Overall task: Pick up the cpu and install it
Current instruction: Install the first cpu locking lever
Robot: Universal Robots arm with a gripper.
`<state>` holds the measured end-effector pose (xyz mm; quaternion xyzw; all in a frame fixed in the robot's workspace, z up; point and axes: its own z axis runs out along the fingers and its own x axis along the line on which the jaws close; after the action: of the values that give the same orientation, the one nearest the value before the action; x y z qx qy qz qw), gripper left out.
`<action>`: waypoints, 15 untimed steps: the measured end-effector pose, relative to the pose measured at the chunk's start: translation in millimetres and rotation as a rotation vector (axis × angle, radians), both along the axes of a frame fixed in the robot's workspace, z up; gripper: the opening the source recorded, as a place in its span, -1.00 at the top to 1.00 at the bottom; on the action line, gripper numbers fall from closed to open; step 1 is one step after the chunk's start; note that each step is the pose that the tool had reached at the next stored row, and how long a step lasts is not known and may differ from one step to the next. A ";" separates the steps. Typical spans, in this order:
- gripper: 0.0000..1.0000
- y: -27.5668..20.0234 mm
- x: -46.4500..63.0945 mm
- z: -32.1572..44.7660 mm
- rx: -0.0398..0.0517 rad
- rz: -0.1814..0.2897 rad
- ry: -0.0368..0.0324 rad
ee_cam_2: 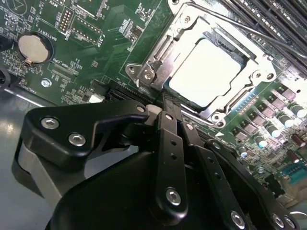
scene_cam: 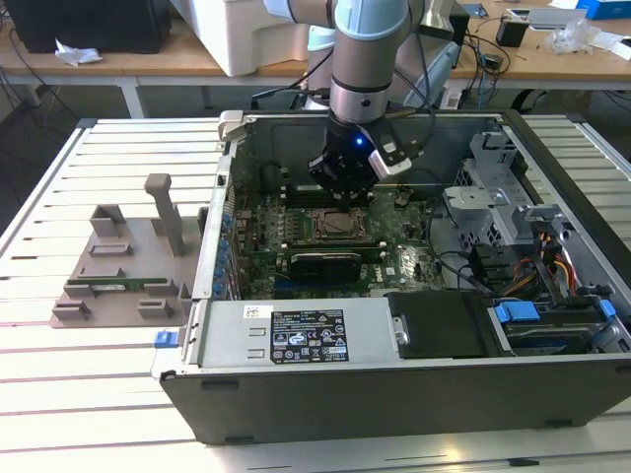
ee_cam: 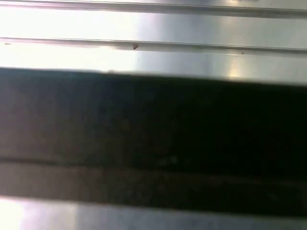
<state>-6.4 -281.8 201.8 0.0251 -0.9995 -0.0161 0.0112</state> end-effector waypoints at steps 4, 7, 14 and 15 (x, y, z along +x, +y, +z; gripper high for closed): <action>0.79 2.3 4.5 -0.3 -0.0002 0.000 -0.0001; 0.79 2.9 4.6 4.3 -0.0036 0.000 -0.0007; 0.79 -7.3 3.5 12.2 -0.0465 0.000 -0.0030; 0.79 -13.7 3.2 12.2 -0.0504 0.000 -0.0031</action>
<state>-3.3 -295.5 214.0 0.0249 -0.9996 0.0091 0.0103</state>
